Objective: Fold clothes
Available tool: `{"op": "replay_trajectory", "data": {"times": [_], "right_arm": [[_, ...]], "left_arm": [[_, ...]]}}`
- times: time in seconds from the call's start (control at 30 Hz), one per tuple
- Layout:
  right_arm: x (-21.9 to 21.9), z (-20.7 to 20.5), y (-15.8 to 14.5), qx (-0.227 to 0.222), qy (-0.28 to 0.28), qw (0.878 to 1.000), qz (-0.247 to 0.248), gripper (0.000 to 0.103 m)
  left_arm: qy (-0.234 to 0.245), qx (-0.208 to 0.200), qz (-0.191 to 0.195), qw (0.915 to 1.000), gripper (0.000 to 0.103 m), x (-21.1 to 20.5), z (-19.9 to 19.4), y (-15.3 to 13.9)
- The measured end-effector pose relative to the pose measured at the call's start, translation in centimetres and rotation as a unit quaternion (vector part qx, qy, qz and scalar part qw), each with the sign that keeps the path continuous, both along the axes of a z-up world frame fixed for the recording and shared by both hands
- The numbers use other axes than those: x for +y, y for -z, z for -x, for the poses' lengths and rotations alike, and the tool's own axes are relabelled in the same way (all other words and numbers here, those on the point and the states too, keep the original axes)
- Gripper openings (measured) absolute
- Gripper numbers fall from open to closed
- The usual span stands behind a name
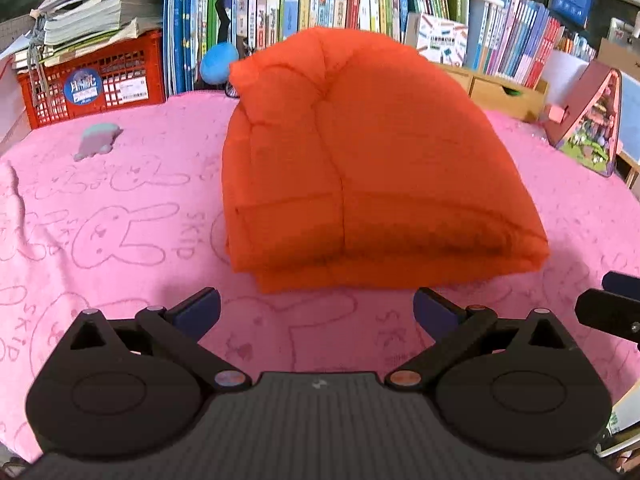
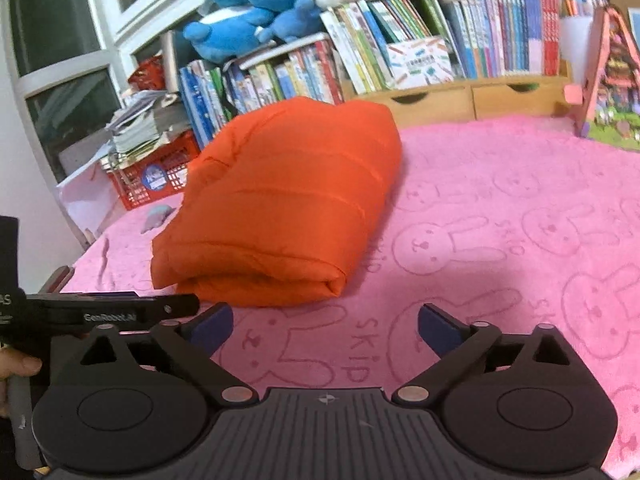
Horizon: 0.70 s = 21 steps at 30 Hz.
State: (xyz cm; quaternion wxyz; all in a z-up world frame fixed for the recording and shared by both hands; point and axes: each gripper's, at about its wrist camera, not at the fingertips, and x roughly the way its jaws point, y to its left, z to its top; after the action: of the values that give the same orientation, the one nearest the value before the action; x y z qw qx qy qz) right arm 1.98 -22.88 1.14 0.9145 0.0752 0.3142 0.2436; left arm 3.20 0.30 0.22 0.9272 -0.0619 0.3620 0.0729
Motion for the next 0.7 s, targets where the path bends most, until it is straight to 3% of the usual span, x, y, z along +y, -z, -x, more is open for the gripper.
{"op": "replay_trajectory", "data": {"times": [0.4, 0.7], "right_arm": [[2.6, 1.1, 0.3, -0.065, -0.012, 0.994, 0.090, 0.103], [3.3, 0.2, 0.6, -0.070, -0.028, 0.992, 0.100, 0.103]], "left_arm": [[0.002, 0.020, -0.014, 0.9997, 0.103, -0.6, -0.1, 0.6], [0.006, 0.009, -0.011, 0.9999, 0.103, -0.5, -0.2, 0.8]]}}
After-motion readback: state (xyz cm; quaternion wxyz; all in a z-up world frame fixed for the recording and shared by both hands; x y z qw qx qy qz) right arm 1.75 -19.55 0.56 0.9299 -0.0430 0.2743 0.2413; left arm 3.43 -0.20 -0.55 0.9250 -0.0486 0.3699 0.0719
